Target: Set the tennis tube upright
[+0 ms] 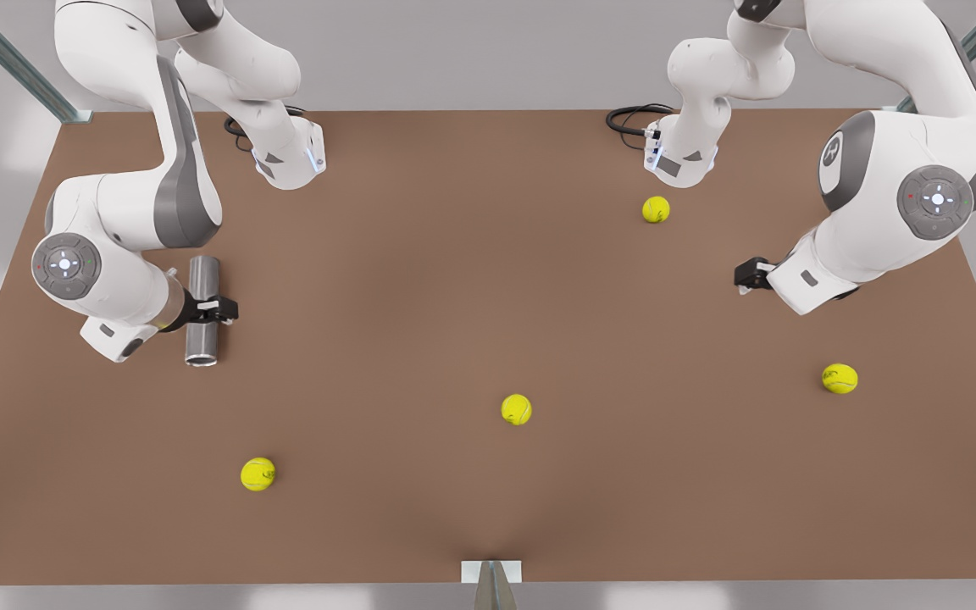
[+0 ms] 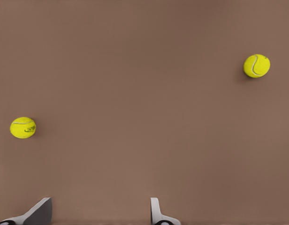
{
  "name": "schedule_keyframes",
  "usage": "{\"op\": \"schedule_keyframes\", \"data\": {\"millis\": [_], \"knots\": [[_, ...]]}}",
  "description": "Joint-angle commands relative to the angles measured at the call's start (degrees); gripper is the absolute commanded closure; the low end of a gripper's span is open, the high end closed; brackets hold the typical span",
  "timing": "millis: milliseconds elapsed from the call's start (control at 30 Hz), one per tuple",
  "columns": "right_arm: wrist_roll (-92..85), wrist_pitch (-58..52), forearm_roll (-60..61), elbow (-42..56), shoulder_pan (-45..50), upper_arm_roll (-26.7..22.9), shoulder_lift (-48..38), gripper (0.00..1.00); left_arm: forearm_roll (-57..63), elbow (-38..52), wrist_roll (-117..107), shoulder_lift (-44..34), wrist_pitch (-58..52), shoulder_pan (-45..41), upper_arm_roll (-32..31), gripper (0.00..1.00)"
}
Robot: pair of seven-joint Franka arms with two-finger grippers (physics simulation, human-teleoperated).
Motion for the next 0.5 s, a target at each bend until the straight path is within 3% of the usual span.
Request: {"op": "schedule_keyframes", "data": {"millis": [0, 233, 467], "knots": [[0.0, 0.0, 0.0, 0.0, 0.0, 0.0, 0.0, 0.0, 0.4, 0.0, -0.1, 0.0, 0.0, 0.0, 0.0, 0.0], [0.1, -2.8, -0.6, -1.4, -3.1, -0.1, 3.4, 0.0, 0.5, 0.0, -0.1, 0.0, -0.1, 0.0, -0.1, 0.0], [-1.0, 6.2, -0.1, -19.1, -11.3, 0.6, 2.2, 0.0, 0.4, -0.2, -0.1, 0.0, -0.3, 0.2, -0.2, 0.0]]}}
